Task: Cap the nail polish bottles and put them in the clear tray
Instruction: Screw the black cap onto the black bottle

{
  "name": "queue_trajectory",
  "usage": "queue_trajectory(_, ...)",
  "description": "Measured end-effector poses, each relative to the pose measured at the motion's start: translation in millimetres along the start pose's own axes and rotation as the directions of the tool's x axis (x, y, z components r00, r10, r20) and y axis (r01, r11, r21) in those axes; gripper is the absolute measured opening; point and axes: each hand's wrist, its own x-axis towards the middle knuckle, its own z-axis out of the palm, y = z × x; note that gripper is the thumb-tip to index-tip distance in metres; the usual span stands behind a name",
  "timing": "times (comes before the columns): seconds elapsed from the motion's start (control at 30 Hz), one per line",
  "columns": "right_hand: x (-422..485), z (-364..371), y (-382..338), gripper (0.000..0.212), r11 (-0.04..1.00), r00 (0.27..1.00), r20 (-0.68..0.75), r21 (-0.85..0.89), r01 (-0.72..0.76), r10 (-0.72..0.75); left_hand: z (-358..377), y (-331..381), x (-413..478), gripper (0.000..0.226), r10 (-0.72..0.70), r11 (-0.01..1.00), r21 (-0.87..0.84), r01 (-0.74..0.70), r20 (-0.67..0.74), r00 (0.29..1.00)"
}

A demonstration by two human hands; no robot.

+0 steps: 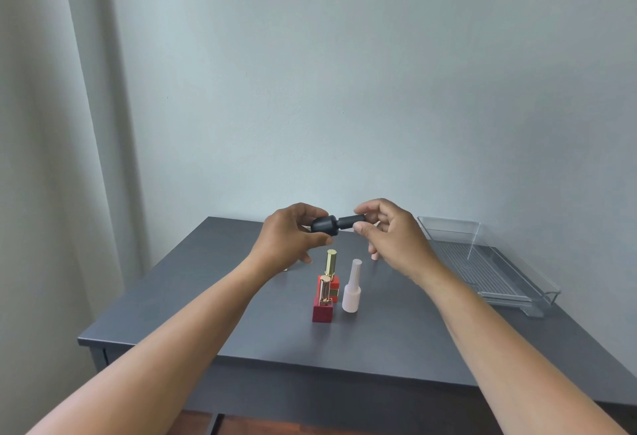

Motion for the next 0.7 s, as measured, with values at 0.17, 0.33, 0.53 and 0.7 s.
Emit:
queue_trajectory(0.17,1.4,0.5,-2.1,0.012,1.0,0.999,-0.041,0.018,-0.011,0.012,1.5,1.3,-2.7,0.037,0.007,1.0,-0.005,-0.007,0.0,1.0)
queue_trajectory(0.33,3.2,0.8,-2.0,0.054,0.998,0.995,-0.095,-0.036,-0.042,0.039,1.7,3.3,-5.2,0.037,0.027,1.0,-0.01,-0.027,0.008,1.0)
queue_trajectory(0.53,4.4,-2.5,-2.3,0.07,0.987,0.99,0.021,-0.09,-0.136,0.139,0.0,1.2,-5.4,0.036,0.023,1.0,0.004,-0.023,0.002,1.0)
queue_trajectory(0.7,-0.3,-1.8,4.4,0.026,0.999,0.999,0.041,-0.05,0.017,-0.015,-1.9,-3.6,-5.0,0.037,0.008,1.0,0.019,-0.008,-0.007,1.0)
